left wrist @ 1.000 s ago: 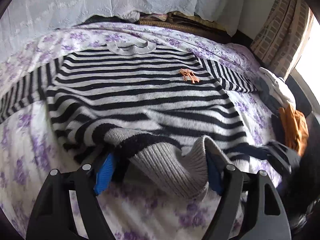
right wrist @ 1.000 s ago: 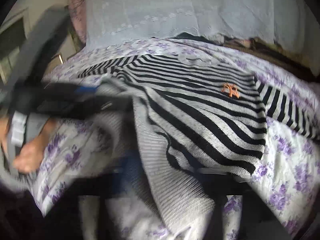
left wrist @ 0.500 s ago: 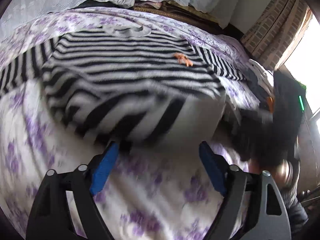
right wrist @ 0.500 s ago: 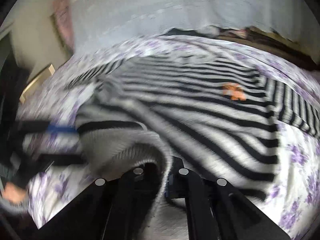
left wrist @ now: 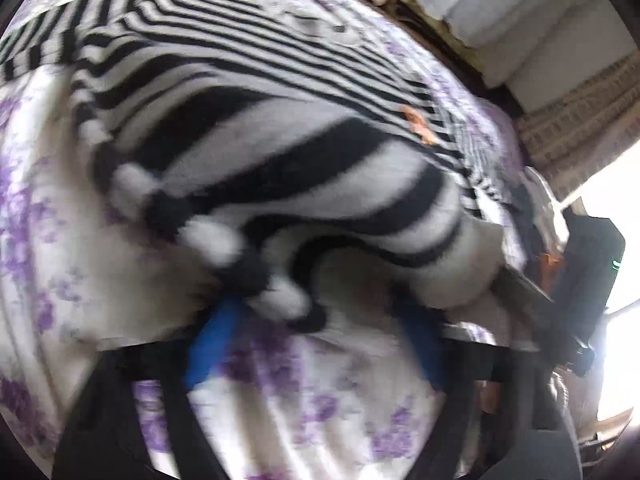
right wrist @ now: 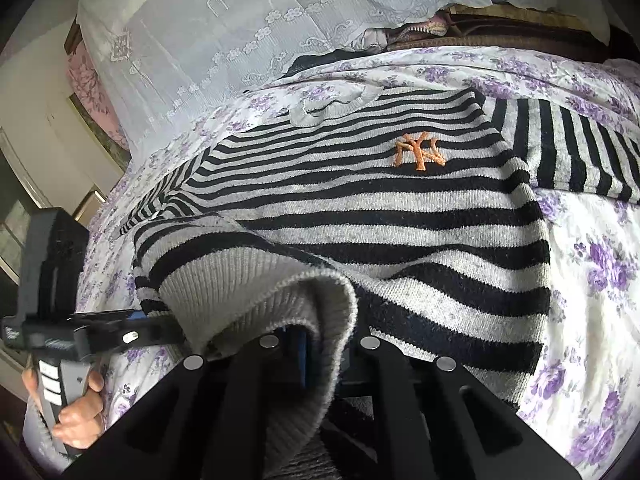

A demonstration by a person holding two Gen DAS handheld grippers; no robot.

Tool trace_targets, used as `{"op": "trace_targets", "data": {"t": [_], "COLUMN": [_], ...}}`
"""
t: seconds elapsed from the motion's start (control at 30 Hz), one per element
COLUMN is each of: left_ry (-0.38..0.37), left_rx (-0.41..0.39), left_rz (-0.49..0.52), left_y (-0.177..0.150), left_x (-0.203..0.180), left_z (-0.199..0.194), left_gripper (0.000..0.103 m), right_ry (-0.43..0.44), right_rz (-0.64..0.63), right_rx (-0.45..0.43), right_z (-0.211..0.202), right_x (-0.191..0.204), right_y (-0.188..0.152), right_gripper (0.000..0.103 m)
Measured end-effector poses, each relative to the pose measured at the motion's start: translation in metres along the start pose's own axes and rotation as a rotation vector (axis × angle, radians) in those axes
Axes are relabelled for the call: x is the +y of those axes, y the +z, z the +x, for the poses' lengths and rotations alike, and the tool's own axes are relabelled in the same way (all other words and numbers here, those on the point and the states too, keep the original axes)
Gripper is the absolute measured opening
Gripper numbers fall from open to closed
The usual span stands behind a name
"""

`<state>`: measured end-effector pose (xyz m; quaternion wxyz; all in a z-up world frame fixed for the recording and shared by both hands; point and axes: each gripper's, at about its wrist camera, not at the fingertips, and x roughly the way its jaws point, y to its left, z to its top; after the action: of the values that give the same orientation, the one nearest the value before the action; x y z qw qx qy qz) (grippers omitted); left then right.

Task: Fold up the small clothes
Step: 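Lift the hem with both grippers and fold it toward the collar, then open both grippers to release the folded hem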

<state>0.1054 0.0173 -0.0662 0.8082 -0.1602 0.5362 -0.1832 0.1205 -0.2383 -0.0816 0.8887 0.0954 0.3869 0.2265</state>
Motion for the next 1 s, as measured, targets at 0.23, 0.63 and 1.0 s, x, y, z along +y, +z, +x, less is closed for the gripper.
{"op": "trace_targets", "data": {"t": [0.23, 0.63, 1.0], "left_ry": [-0.046, 0.034, 0.083], "left_rx": [-0.055, -0.022, -0.005], "left_rz": [-0.003, -0.087, 0.007], "left_y": [-0.030, -0.078, -0.058], "left_x": [0.040, 0.121, 0.075], "left_z": [-0.084, -0.129, -0.084], "left_gripper": [0.009, 0.009, 0.048], "right_ry": [0.017, 0.058, 0.067], "right_rz": [-0.153, -0.126, 0.171], "right_rx": [0.008, 0.063, 0.084], "right_z": [-0.034, -0.098, -0.053], "right_x": [0.038, 0.020, -0.019], "right_y": [-0.030, -0.077, -0.075], "right_gripper": [0.014, 0.061, 0.018]}}
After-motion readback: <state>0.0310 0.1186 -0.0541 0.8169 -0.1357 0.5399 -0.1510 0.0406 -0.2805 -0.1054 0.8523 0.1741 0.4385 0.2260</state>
